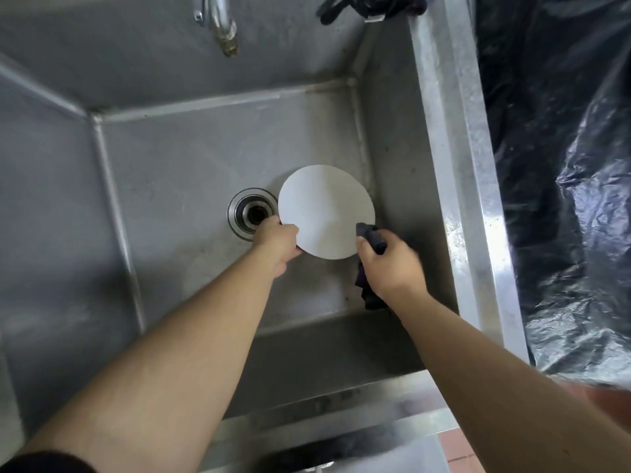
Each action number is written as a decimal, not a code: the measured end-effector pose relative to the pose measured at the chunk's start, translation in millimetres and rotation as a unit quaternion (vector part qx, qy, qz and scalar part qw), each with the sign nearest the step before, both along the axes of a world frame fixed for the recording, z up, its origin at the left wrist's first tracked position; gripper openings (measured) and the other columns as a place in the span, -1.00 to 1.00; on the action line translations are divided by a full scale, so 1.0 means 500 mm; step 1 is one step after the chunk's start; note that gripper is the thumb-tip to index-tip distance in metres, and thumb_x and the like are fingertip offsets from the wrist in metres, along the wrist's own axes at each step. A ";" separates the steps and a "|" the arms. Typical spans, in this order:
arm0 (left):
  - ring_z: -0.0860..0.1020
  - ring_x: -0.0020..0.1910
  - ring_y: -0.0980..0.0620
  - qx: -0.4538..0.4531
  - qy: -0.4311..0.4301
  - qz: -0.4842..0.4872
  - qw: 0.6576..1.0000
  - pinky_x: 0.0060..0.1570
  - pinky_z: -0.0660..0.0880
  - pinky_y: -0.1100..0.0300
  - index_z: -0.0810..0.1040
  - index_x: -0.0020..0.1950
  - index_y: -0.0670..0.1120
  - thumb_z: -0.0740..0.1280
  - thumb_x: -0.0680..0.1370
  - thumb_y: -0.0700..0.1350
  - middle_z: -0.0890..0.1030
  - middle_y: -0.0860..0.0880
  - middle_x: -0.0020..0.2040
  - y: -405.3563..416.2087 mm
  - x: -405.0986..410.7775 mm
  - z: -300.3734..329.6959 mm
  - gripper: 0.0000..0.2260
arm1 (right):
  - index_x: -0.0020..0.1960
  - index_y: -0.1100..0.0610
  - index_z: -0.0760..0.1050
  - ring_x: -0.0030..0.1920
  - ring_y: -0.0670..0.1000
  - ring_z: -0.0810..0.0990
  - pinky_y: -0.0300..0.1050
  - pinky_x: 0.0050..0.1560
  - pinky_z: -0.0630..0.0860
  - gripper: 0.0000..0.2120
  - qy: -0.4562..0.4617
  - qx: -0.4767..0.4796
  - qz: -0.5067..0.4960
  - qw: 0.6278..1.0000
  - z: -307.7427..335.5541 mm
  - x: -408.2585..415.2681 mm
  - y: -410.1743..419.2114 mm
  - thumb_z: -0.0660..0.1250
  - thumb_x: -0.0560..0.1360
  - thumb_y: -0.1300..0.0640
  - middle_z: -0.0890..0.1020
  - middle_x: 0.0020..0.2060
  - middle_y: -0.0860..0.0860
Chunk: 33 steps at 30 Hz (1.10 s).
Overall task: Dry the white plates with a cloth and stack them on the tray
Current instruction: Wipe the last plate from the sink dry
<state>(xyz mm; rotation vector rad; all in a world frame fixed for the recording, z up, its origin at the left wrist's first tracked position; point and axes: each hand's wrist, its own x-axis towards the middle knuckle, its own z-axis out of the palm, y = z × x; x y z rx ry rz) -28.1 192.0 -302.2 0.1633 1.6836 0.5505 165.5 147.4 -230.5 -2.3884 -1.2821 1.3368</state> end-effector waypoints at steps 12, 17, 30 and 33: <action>0.64 0.18 -0.13 0.039 0.029 0.046 0.998 -0.27 0.66 0.16 0.48 0.31 -0.04 0.24 0.59 -0.35 0.60 -0.08 0.32 -0.102 -0.162 0.203 -0.65 | 0.17 -0.15 0.56 -0.25 -0.06 0.67 -0.18 -0.35 0.49 -0.73 -0.002 -0.013 0.000 1.000 0.173 -0.051 -0.056 0.26 0.62 -0.27 0.71 -0.24 -0.10; 0.64 0.18 -0.18 0.050 0.013 0.063 0.997 -0.27 0.68 0.12 0.41 0.34 -0.06 0.25 0.60 -0.35 0.56 -0.09 0.33 -0.152 -0.244 0.333 -0.65 | 0.09 -0.15 0.53 -0.26 -0.05 0.65 -0.20 -0.38 0.47 -0.81 0.030 -0.023 -0.039 0.999 0.270 -0.108 -0.078 0.30 0.61 -0.23 0.69 -0.23 -0.11; 0.76 -0.19 -0.01 0.180 -0.027 0.097 0.978 -0.26 0.69 -0.01 0.39 0.54 -0.03 0.25 0.61 -0.39 0.64 -0.02 0.17 -0.225 -0.365 0.619 -0.47 | 0.19 0.22 0.51 -0.65 0.03 0.31 -0.25 -0.50 0.28 -0.65 0.332 -0.011 -0.181 0.926 0.520 -0.225 -0.064 0.40 0.62 -0.06 0.65 -0.30 0.40; 0.76 -0.18 -0.05 0.215 -0.029 0.119 0.969 -0.28 0.68 0.03 0.43 0.52 -0.08 0.25 0.60 -0.40 0.64 -0.11 0.22 -0.223 -0.359 0.677 -0.49 | 0.19 0.22 0.50 -0.55 0.06 0.30 -0.20 -0.45 0.23 -0.70 0.372 0.012 -0.200 0.906 0.582 -0.244 -0.041 0.39 0.63 0.00 0.64 -0.29 0.37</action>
